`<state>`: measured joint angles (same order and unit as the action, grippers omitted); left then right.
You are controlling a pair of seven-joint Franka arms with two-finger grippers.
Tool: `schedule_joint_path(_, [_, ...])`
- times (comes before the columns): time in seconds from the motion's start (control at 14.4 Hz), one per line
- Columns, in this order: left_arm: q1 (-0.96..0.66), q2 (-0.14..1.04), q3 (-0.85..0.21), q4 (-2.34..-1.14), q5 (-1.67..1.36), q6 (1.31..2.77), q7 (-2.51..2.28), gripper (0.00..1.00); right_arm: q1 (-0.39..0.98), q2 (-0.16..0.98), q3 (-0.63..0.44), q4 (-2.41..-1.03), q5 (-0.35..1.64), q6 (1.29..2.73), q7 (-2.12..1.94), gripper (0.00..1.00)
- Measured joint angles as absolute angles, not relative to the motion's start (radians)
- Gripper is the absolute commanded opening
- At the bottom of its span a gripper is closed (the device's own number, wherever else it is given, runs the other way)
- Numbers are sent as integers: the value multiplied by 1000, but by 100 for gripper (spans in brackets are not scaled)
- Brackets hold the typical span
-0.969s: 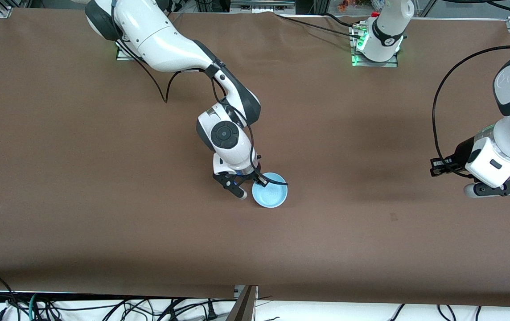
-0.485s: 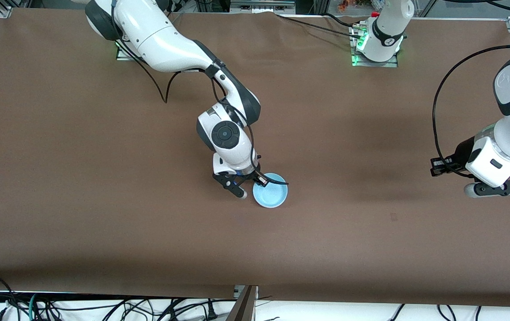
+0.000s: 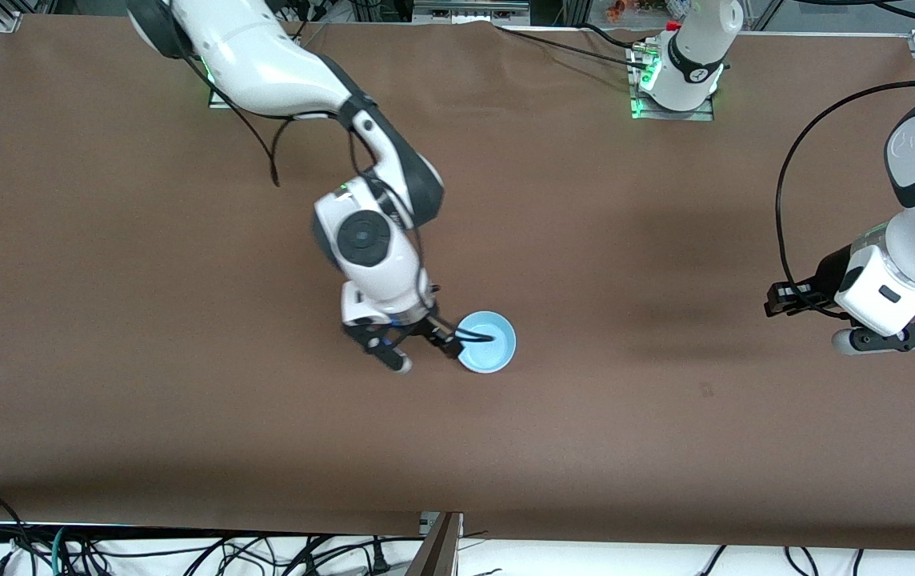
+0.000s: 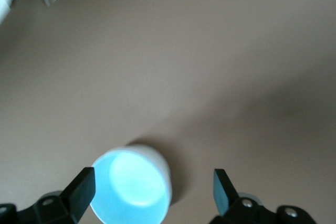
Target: Stack pink and blue bowls on white bowl
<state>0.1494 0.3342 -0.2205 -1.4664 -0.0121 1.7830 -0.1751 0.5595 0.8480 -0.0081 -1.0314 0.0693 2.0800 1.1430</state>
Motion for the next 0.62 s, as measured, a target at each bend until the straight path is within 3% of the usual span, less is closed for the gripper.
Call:
schedule_joint_path(0.14, [150,334,-220,-1468,-12,1787,-174,86,461,754,-11,-1030,71,1913,983,100])
schedule_joint_path(0.28, [150,334,-220,-1469,-11,1805,-153,96,373,669,-13,-1032,73,1761,797,100])
schedule_joint_path(0.48, [150,334,-216,-1469,-8,1816,-73,100,262,546,-15,-1065,84,1578,558,100])
schedule_joint_path(0.62, [151,332,-212,-1468,17,1828,-40,100,219,435,-34,-1160,85,1531,438,100])
